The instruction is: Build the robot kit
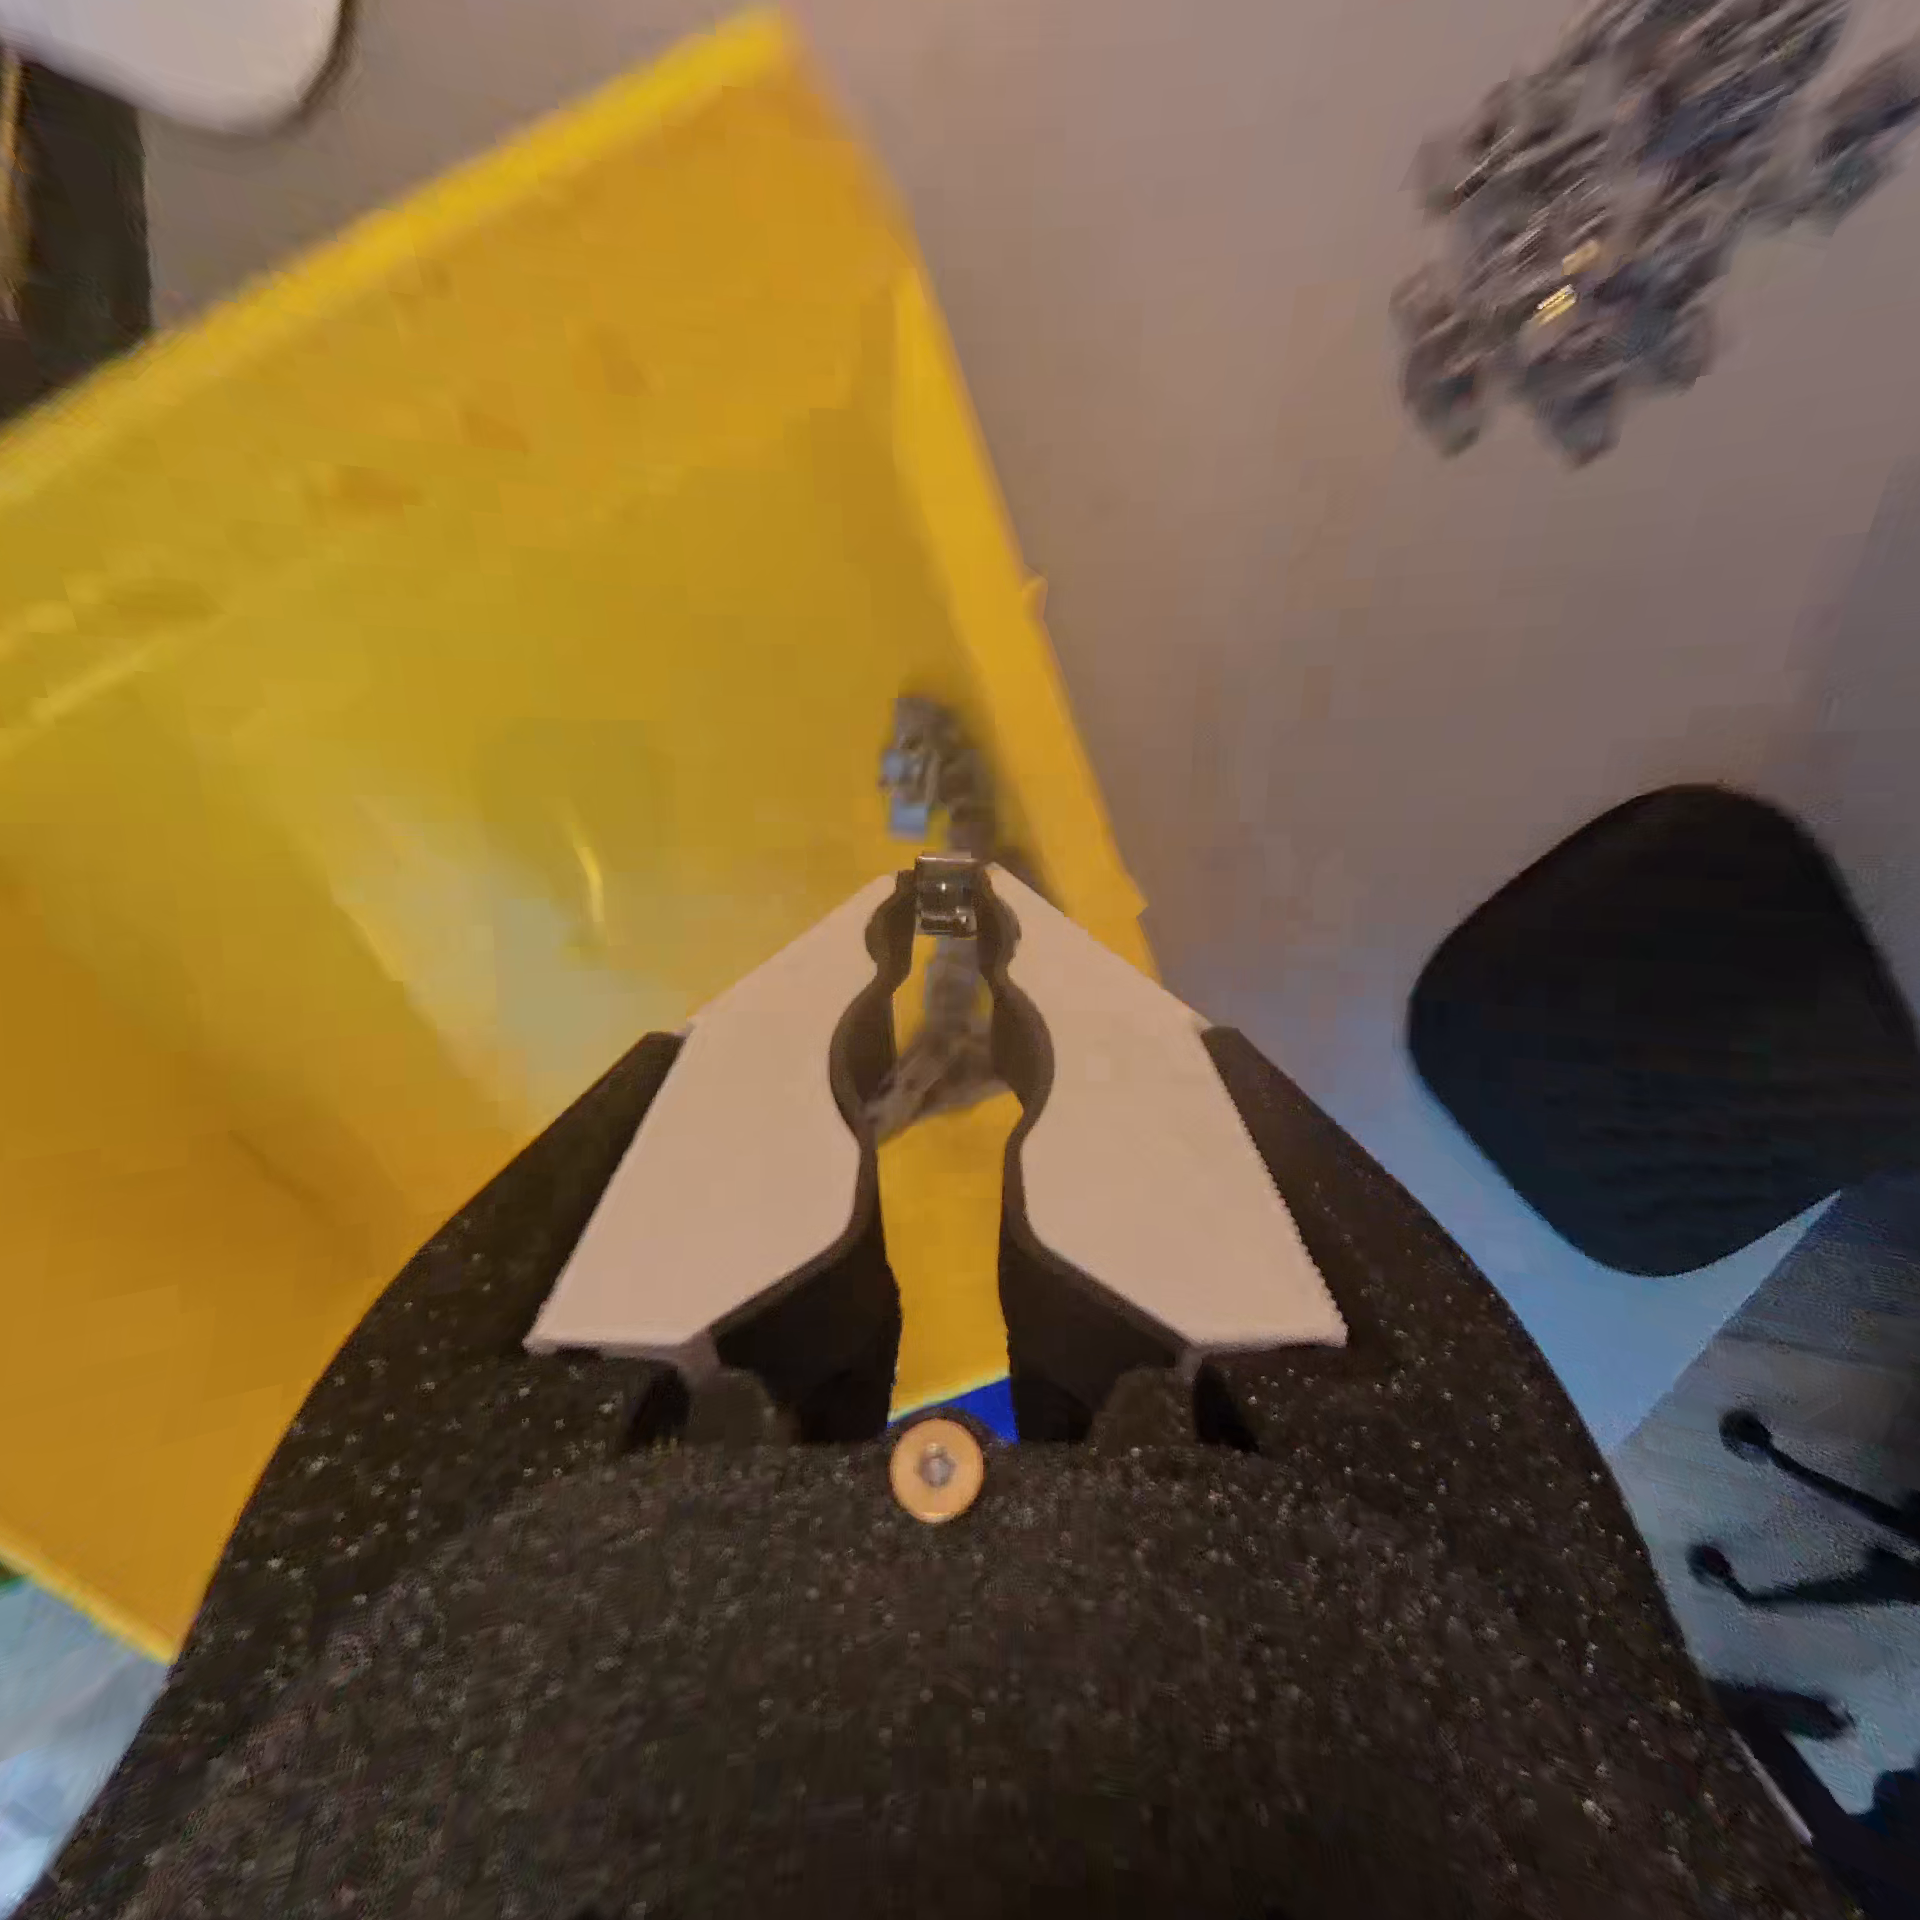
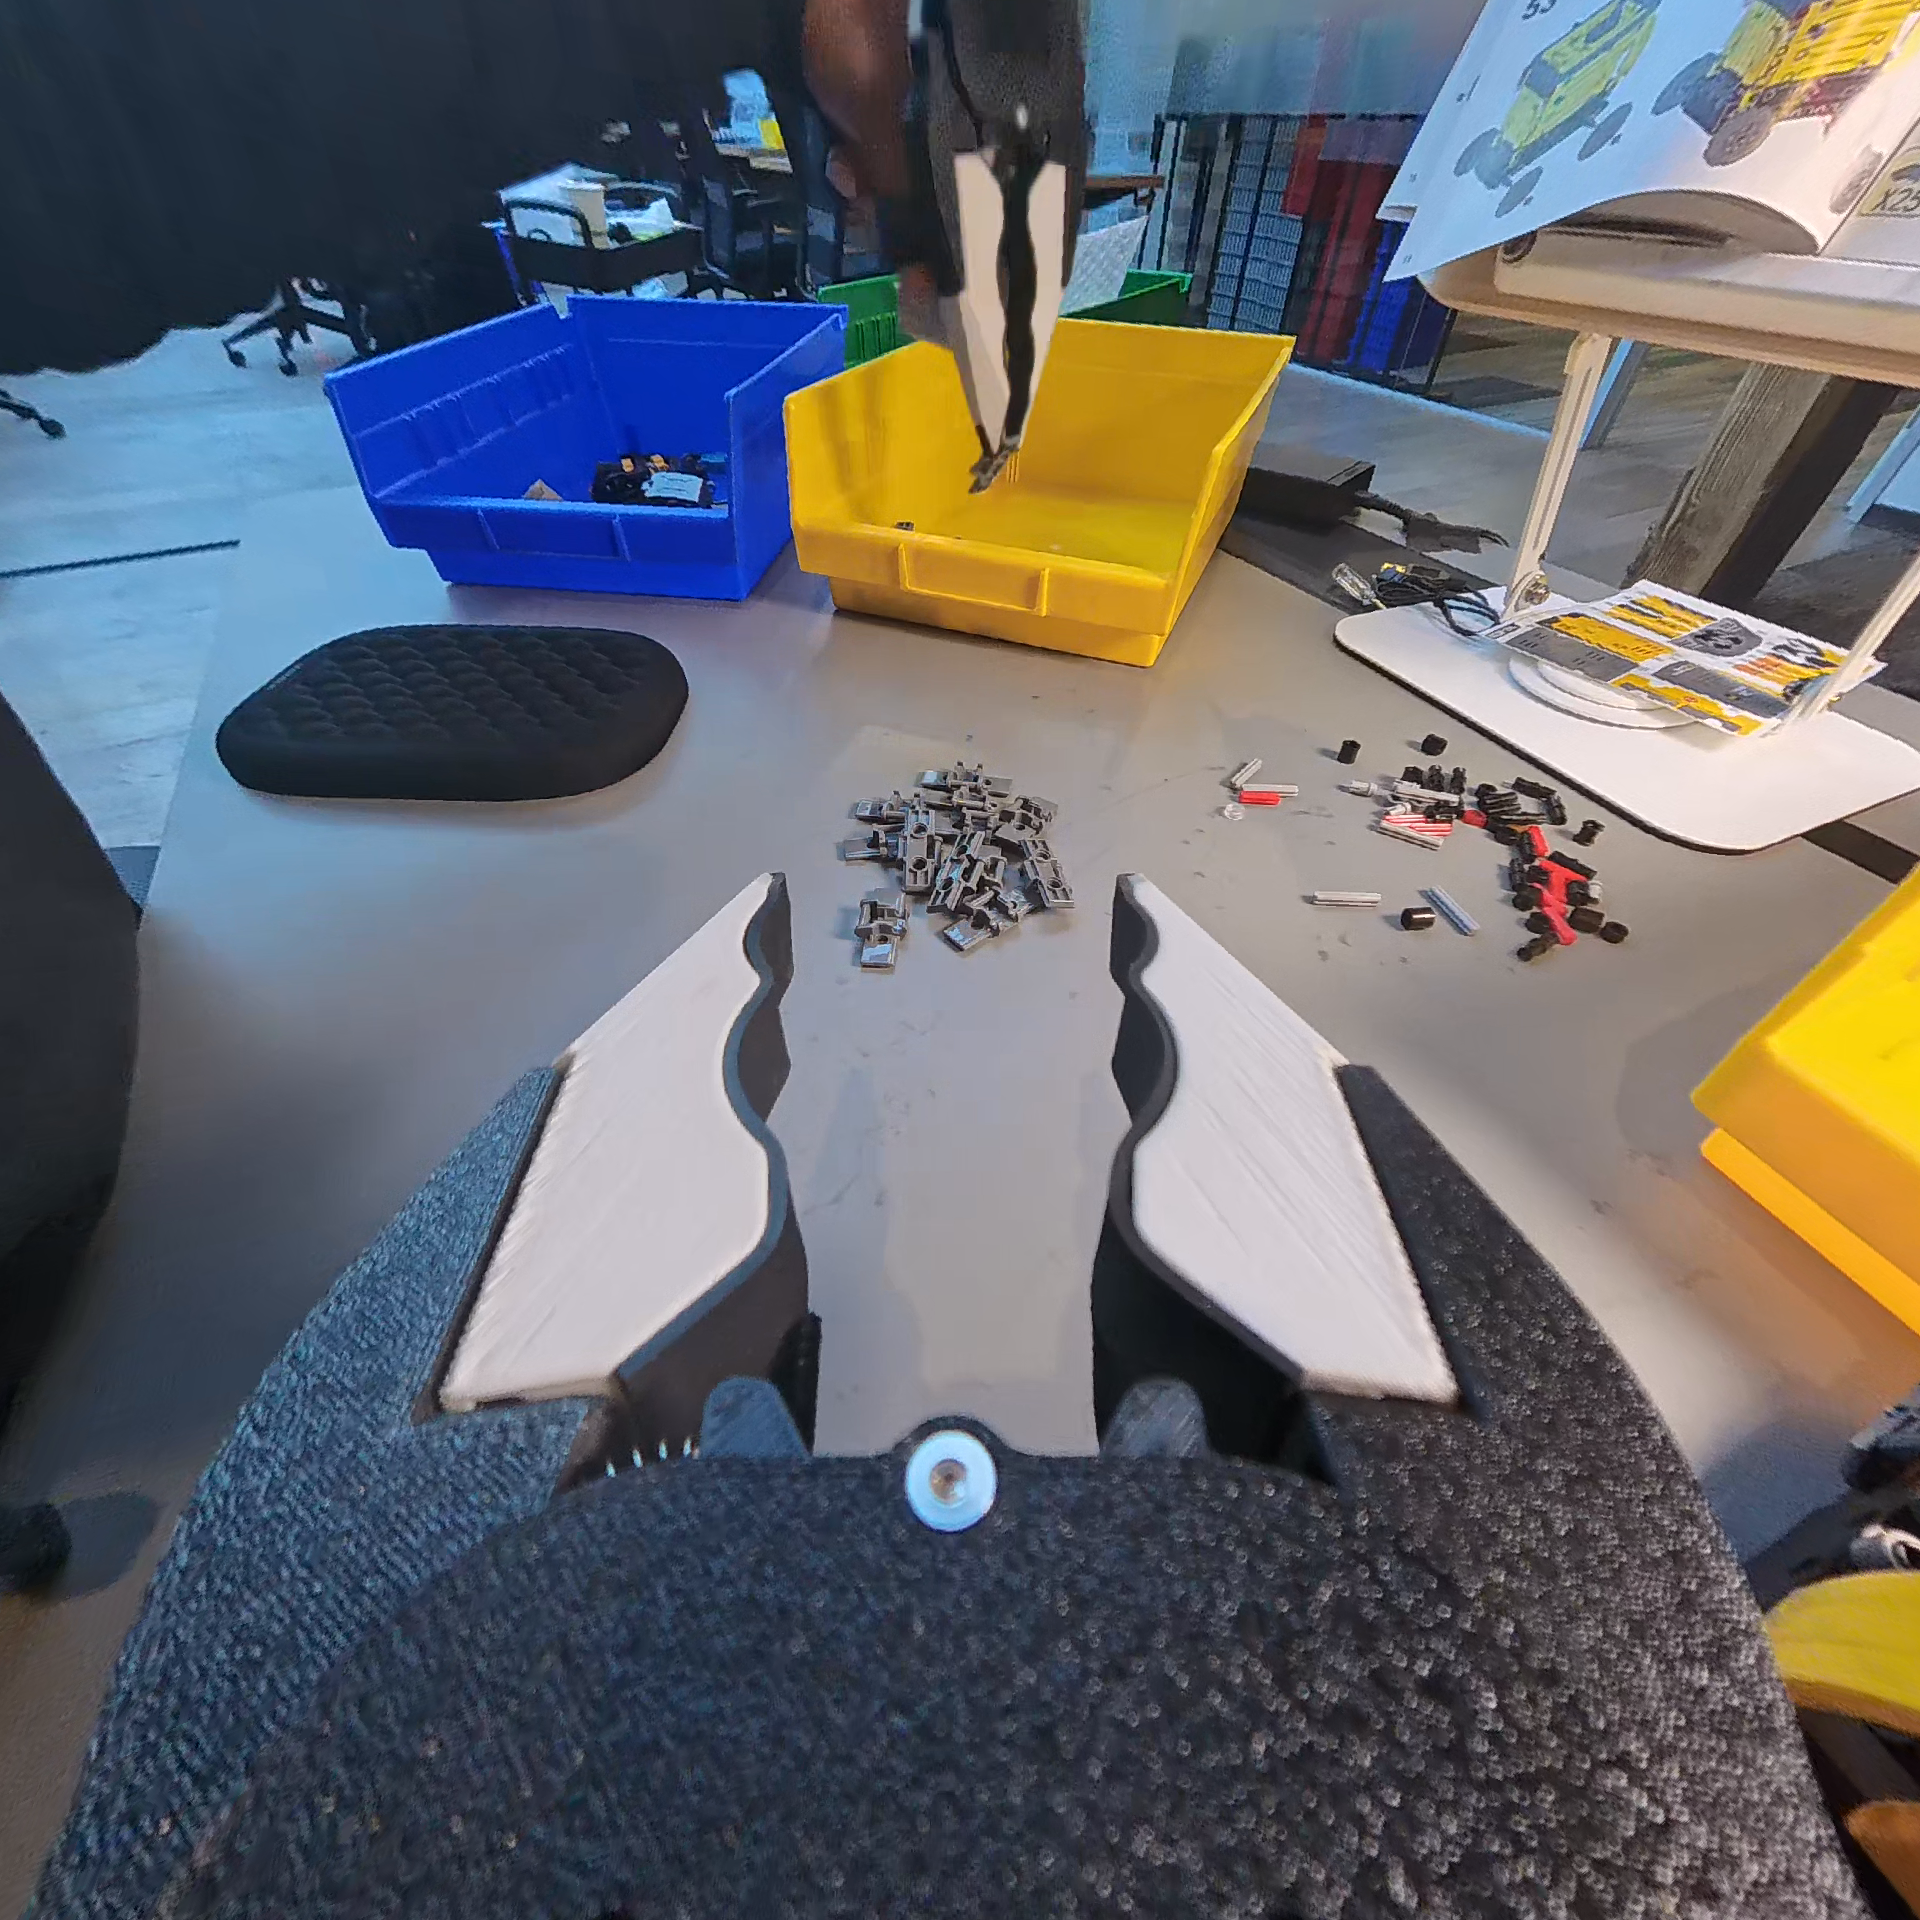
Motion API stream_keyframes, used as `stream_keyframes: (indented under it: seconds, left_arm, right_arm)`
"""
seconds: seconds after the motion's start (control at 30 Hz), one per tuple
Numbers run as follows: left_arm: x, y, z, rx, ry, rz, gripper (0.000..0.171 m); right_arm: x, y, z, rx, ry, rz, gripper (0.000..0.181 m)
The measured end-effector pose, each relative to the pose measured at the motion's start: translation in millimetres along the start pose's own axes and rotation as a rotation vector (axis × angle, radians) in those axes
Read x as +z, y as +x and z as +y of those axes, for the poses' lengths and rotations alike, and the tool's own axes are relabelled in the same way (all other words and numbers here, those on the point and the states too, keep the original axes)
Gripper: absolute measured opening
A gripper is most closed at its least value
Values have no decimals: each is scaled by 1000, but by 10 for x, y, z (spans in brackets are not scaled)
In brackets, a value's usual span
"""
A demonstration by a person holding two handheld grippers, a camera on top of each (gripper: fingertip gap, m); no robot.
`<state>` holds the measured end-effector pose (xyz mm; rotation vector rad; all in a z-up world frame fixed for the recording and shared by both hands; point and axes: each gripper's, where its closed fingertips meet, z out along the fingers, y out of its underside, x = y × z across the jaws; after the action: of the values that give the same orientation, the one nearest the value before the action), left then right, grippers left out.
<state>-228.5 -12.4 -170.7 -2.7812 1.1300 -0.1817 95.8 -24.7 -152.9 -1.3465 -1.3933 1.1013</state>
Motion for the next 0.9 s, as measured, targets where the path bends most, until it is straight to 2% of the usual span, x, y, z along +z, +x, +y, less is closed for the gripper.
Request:
stream_keyframes:
  seconds: [0.1,0.2,0.27,0.4,0.5,0.6,0.7,0.8,0.9]
  left_arm:
    - [-24,595,-518,148,151,100,10]
    - [232,1096,-816,278,173,193,10]
    - [434,1306,-967,341,173,228,11]
    - [682,1407,-1122,383,161,246,12]
    - [559,1293,-1085,359,164,233,23]
    - [295,950,-840,282,124,172,24]
    - [140,339,-366,131,10,38,24]
    - [190,-198,265,-52,-161,-46,24]
    - [350,-472,753,-192,-287,-57,26]
  right_arm:
    - [6,-6,6,-3,-4,-2,62]
    - [13,-8,15,-6,-10,-1,62]
    - [8,-3,10,-7,-8,4,62]
    - [-5,6,-3,-6,2,11,62]
    - [-8,2,-7,-8,5,10,62]
    - [-5,-13,-3,-12,2,2,62]
    - [2,-30,2,-22,-4,-3,62]
    - [6,-36,8,-26,-8,-5,62]
    - [2,-26,4,-19,-4,-3,62]
